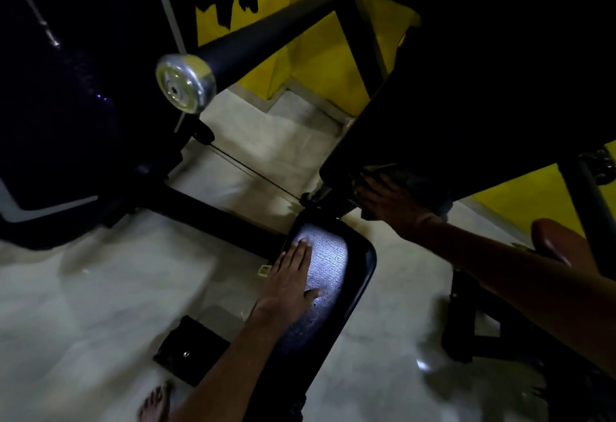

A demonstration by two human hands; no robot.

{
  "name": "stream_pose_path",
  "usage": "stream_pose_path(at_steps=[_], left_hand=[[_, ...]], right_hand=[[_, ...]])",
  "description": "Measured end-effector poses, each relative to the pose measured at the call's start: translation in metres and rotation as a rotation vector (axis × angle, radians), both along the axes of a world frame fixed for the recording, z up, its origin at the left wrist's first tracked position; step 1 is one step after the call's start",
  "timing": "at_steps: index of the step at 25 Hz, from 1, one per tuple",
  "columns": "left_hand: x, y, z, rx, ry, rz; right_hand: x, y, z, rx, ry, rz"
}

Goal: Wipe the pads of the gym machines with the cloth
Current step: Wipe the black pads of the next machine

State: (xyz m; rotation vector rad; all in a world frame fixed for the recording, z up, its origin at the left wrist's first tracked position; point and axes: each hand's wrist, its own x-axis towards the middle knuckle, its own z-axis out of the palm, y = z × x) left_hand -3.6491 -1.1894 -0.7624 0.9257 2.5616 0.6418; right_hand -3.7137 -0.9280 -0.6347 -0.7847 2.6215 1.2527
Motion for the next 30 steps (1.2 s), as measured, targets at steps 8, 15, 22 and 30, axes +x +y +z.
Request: stream_pose_path(at_steps=[8, 15, 22, 30], left_hand=[[0.001, 0.001, -0.017, 0.071, 0.048, 0.010], [-0.023, 0.016, 0.013, -0.055, 0.217, 0.026], [-0.010, 0.019, -0.020, 0.051, 0.360, 0.115], [-0.008, 0.019, -0.006, -0.009, 0.229, 0.156]], right_hand=[[-0.034, -0.014, -0.056, -0.075, -0.055, -0.002], [-0.014, 0.008, -0.041, -0.045, 0.036, 0.082], [-0.049, -0.038, -0.060, -0.209, 0.032, -0.068], [-0.027, -0.007, -0.059, -0.070, -0.047, 0.024]])
